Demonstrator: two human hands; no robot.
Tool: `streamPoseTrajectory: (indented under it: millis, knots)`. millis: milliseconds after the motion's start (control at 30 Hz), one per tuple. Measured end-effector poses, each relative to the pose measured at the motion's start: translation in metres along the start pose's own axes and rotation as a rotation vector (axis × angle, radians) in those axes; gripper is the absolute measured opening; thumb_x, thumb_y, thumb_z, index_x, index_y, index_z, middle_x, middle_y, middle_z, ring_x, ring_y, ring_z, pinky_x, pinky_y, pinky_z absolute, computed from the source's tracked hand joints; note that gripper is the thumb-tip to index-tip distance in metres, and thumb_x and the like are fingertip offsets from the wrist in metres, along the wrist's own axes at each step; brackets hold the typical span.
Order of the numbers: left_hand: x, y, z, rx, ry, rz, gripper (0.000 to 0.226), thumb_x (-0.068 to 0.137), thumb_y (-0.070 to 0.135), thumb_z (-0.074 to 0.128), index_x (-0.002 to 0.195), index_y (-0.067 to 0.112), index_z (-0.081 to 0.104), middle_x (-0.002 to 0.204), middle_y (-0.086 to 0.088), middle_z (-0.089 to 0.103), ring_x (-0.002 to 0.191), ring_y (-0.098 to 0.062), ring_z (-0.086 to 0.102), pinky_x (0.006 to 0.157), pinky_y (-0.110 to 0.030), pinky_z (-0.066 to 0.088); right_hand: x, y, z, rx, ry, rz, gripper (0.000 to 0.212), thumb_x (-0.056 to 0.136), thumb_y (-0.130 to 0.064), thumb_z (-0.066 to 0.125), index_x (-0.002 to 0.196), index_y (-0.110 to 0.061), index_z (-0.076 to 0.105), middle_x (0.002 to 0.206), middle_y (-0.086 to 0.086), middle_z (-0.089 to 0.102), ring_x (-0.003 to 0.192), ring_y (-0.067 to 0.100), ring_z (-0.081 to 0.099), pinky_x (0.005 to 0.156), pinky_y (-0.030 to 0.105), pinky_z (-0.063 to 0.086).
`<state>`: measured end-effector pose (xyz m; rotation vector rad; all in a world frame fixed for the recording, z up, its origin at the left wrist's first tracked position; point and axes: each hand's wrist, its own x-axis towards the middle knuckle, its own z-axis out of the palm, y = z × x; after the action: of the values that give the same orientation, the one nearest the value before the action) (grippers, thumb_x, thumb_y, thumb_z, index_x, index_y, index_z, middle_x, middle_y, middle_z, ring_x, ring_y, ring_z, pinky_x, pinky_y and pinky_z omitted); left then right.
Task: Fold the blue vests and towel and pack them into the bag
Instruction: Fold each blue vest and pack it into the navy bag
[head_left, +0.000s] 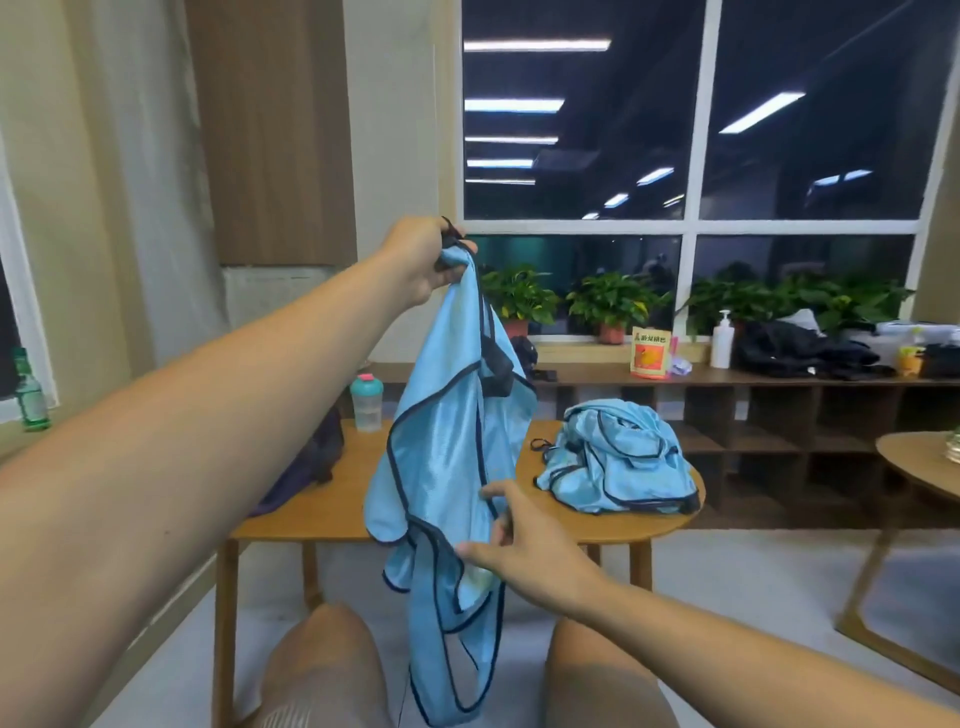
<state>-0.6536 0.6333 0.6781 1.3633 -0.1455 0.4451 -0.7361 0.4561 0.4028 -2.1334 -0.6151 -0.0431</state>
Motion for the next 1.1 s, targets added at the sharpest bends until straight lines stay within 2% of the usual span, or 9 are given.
streamPoseTrajectory:
  millis: [133,267,400,500,567,633,700,900,1100]
  knots:
    - [0.007,0.002,-0.008,-0.024,0.054,0.007,0.023,0.107,0.008,0.042,0.1,0.003,0.063,0.085,-0.015,0.073,0.087,-0.026,0.073,0.06,-0.031,0.06,0.009,0.018,-0.004,-0.062,-0.012,0.004,0.047,0.084,-0.061,0.08,0.119,-0.04,0.057,0.077,-0.005,0.062,0.068,0.004,0.058,0.066,0.03,0.047]
    - [0.014,-0.001,-0.015,-0.048,0.098,-0.001,0.02,0.106,0.009,0.047,0.107,0.001,0.065,0.109,-0.022,0.071,0.095,-0.031,0.074,0.063,-0.031,0.062,0.021,0.037,-0.005,-0.285,-0.019,-0.008,0.012,0.09,-0.032,0.077,0.097,-0.024,0.072,0.082,-0.005,0.065,0.073,0.008,0.057,0.08,0.043,0.055]
    - [0.016,0.001,-0.018,-0.058,0.094,0.002,0.022,0.106,0.01,0.047,0.108,0.001,0.067,0.112,-0.023,0.071,0.094,-0.031,0.075,0.064,-0.033,0.062,0.036,0.052,-0.006,-0.22,0.136,0.08,0.062,0.069,-0.053,0.086,0.112,-0.029,0.047,0.113,-0.008,0.051,0.102,0.016,0.057,0.087,0.037,0.052]
    - [0.017,0.004,-0.018,-0.066,0.095,0.013,0.022,0.105,0.009,0.047,0.109,0.0,0.068,0.115,-0.024,0.07,0.094,-0.033,0.075,0.065,-0.034,0.063,0.054,0.052,-0.011,0.046,0.097,0.107,0.087,0.074,-0.034,0.091,0.138,-0.041,0.033,0.122,-0.009,0.053,0.109,0.017,0.061,0.085,0.03,0.054]
    - [0.016,0.008,-0.018,-0.067,0.099,0.021,0.022,0.105,0.008,0.047,0.108,-0.001,0.067,0.113,-0.024,0.07,0.093,-0.033,0.075,0.064,-0.033,0.063,0.065,0.052,-0.014,-0.042,0.119,0.088,0.067,0.083,-0.025,0.084,0.135,-0.039,0.045,0.112,-0.002,0.061,0.096,0.016,0.063,0.073,0.033,0.054]
    - [0.015,0.012,-0.02,-0.072,0.111,0.029,0.021,0.105,0.007,0.046,0.104,0.0,0.066,0.111,-0.023,0.069,0.091,-0.032,0.074,0.063,-0.032,0.062,0.071,0.05,-0.021,-0.18,0.205,0.067,0.017,0.092,-0.018,0.07,0.1,-0.027,0.059,0.091,0.002,0.066,0.077,0.016,0.059,0.078,0.045,0.056]
    - [0.016,0.015,-0.027,-0.06,0.131,0.033,0.02,0.105,0.006,0.046,0.1,0.002,0.065,0.107,-0.021,0.069,0.089,-0.031,0.074,0.064,-0.032,0.062,0.078,0.048,-0.038,-0.23,0.263,0.045,0.014,0.096,-0.015,0.063,0.085,-0.022,0.057,0.083,0.0,0.065,0.076,0.02,0.059,0.079,0.046,0.054]
    - [0.018,0.007,-0.045,0.133,0.141,0.084,0.012,0.103,0.006,0.049,0.105,0.005,0.061,0.095,-0.009,0.071,0.087,-0.023,0.072,0.066,-0.031,0.06,0.087,-0.014,-0.126,-0.049,0.354,0.052,0.017,0.105,-0.024,0.042,0.091,-0.019,0.05,0.083,0.0,0.054,0.073,0.017,0.047,0.067,0.037,0.04]
    - [0.014,-0.022,-0.036,0.405,0.102,0.16,0.009,0.099,0.015,0.058,0.105,0.009,0.063,0.107,-0.011,0.069,0.097,-0.028,0.07,0.08,-0.042,0.064,0.092,-0.101,-0.186,0.024,0.295,-0.115,0.013,0.093,-0.017,0.066,0.081,-0.019,0.063,0.086,0.0,0.062,0.081,0.015,0.055,0.074,0.031,0.045]
